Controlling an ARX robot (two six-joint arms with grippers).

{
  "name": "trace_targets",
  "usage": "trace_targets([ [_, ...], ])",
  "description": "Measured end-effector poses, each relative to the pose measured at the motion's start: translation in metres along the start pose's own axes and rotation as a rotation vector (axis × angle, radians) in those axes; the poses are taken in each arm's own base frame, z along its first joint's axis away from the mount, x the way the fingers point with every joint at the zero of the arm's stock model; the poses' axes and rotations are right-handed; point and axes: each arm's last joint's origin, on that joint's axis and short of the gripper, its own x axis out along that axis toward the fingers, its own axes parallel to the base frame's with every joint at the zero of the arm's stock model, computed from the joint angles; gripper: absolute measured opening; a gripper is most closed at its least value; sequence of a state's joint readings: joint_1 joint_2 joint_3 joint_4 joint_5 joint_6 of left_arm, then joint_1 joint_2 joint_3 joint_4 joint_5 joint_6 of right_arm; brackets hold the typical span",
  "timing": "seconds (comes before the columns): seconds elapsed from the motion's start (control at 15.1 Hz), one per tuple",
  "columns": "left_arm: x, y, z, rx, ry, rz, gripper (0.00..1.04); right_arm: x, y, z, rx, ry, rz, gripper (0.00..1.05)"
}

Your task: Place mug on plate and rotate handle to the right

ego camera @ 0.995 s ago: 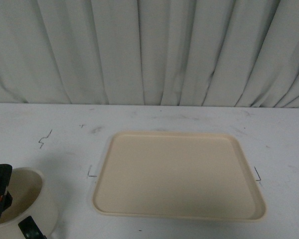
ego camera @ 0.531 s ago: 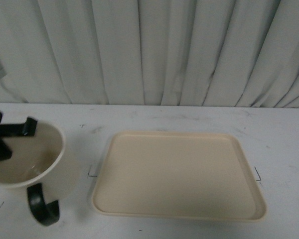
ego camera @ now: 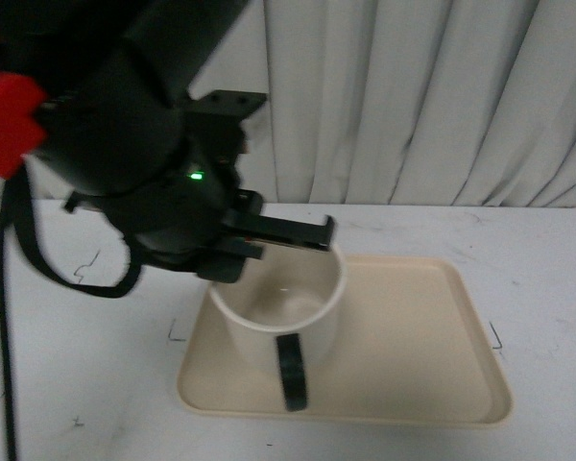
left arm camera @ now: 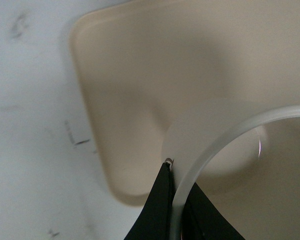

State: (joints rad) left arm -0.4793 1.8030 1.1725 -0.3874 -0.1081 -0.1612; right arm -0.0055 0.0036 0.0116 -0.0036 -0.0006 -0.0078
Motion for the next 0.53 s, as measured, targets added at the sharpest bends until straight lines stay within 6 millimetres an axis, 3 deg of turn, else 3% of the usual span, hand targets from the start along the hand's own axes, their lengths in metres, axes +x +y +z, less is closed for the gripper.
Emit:
trace_targets([
  [0.2, 0.026, -0.037, 0.019, 0.071, 0.031, -0.036, 0.03, 0.000, 0.000, 0.000, 0.000, 0.000, 0.000, 0.98],
  [0.53, 0.064, -0.051, 0.029, 0.089, 0.105, -0.018, 0.03, 0.000, 0.000, 0.000, 0.000, 0.000, 0.000, 0.98],
])
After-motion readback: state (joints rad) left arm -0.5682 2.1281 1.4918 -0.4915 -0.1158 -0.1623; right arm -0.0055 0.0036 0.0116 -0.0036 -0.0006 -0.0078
